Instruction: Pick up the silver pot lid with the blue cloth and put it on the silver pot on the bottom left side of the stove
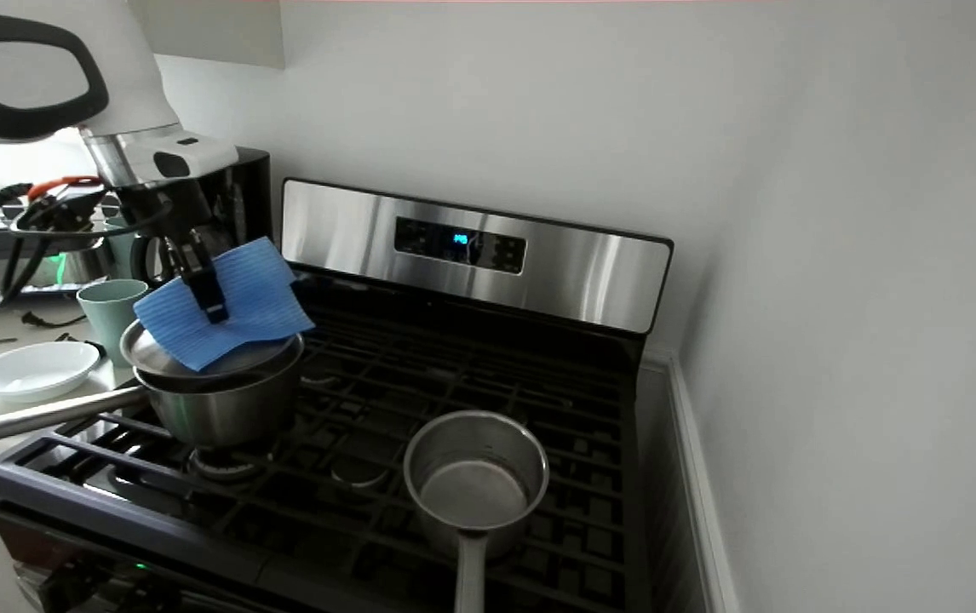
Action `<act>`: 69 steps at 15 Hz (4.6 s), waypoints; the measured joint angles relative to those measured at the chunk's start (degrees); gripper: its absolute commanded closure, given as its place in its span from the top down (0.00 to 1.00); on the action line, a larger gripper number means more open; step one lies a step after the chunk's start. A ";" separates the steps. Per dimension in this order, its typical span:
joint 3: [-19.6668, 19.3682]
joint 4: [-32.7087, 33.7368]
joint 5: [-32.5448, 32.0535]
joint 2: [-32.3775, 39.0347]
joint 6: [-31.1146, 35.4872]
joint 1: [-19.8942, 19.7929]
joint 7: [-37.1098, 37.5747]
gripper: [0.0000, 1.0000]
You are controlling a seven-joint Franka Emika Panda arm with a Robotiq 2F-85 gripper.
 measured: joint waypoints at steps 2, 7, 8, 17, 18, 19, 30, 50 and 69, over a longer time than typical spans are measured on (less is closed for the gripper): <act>1.49 -0.91 -0.87 0.06 1.67 -0.79 1.78 0.03; 3.71 -1.75 -4.53 0.15 4.00 -3.26 5.10 0.03; 3.90 -1.75 -5.03 0.21 4.15 -3.65 5.42 0.03; 4.35 -2.55 -5.68 1.44 4.93 -4.19 5.94 0.03; 4.42 -2.76 -5.68 1.55 5.28 -4.19 6.05 0.03; 4.45 -2.96 -5.68 1.63 5.64 -4.19 6.28 0.03; 4.47 -3.10 -6.20 2.26 7.95 -4.23 7.81 0.03; 4.57 -2.69 -9.57 2.13 7.89 -4.59 8.84 1.00; 2.77 13.24 0.84 -6.54 -23.31 -3.03 -6.05 1.00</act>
